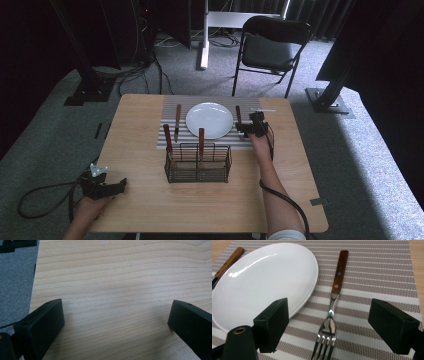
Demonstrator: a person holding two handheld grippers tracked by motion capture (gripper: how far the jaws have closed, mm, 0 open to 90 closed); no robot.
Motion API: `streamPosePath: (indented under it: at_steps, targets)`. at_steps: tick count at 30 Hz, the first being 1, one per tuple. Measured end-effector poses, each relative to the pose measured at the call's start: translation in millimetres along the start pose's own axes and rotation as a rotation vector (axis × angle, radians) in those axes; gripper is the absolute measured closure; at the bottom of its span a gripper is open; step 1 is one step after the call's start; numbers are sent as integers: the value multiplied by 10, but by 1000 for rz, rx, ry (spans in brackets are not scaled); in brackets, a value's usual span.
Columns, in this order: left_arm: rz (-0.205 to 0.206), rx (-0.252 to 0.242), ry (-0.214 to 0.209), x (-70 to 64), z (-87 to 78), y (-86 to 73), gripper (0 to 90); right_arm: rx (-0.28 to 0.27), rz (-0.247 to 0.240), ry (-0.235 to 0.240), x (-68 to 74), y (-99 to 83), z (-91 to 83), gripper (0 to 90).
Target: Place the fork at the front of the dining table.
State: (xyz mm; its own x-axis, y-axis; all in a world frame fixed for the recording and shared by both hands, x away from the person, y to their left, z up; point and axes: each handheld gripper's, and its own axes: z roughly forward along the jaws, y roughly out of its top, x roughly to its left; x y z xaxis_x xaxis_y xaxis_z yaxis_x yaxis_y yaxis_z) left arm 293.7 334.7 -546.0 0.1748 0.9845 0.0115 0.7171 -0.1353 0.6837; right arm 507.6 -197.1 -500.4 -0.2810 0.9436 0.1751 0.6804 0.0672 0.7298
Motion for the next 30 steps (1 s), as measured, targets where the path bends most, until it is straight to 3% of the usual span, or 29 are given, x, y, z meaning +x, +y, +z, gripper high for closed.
streamPosePath:
  at_steps: [7,15,22,30]
  targets:
    - [0,0,0,0,0,0,4,6,-29,10,9,-182,-91,164]
    - [0,0,0,0,0,0,4,-1,-28,20,-50,-318,-211,164]
    - [0,0,0,0,0,0,3,-34,-24,-7,-136,-503,-382,164]
    - [0,0,0,0,0,0,3,-49,-23,-22,-141,-637,-473,163]
